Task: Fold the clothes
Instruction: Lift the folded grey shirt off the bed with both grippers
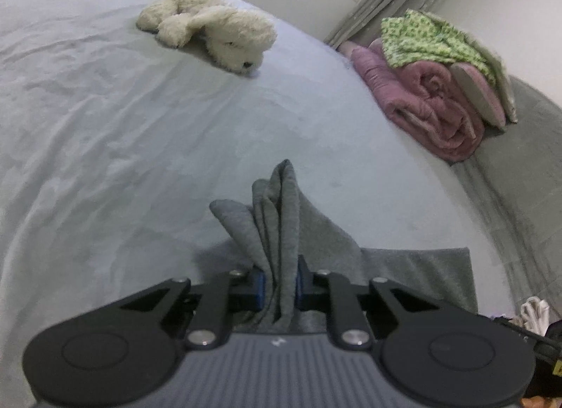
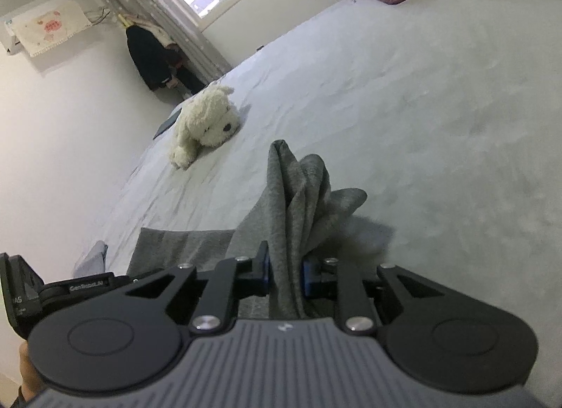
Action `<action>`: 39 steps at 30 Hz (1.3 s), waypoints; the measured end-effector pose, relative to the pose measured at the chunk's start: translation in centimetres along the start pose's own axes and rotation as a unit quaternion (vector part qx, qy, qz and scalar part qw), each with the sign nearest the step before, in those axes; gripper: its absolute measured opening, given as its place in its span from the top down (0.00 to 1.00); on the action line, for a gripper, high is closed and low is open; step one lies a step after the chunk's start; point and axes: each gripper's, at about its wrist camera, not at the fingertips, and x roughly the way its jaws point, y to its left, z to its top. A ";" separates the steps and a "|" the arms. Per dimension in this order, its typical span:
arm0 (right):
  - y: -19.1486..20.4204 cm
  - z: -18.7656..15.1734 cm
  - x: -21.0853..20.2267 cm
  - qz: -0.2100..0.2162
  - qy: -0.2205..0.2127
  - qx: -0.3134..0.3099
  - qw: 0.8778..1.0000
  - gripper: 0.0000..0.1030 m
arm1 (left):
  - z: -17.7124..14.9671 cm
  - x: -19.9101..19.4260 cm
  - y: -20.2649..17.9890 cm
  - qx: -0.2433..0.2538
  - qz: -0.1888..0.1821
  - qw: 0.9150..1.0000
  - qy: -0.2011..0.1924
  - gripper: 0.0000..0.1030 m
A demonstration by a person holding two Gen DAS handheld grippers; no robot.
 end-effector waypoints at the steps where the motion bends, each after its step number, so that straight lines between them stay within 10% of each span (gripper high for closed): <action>1: -0.1 0.1 -0.2 0.000 -0.004 0.003 1.000 0.80 | 0.0 -0.2 -0.1 -0.001 -0.007 1.000 -0.001 0.85; 39: -2.8 1.0 -6.7 -0.050 -0.064 -0.041 0.996 0.81 | -5.8 -1.6 -9.6 0.080 -0.037 0.996 -0.027 0.86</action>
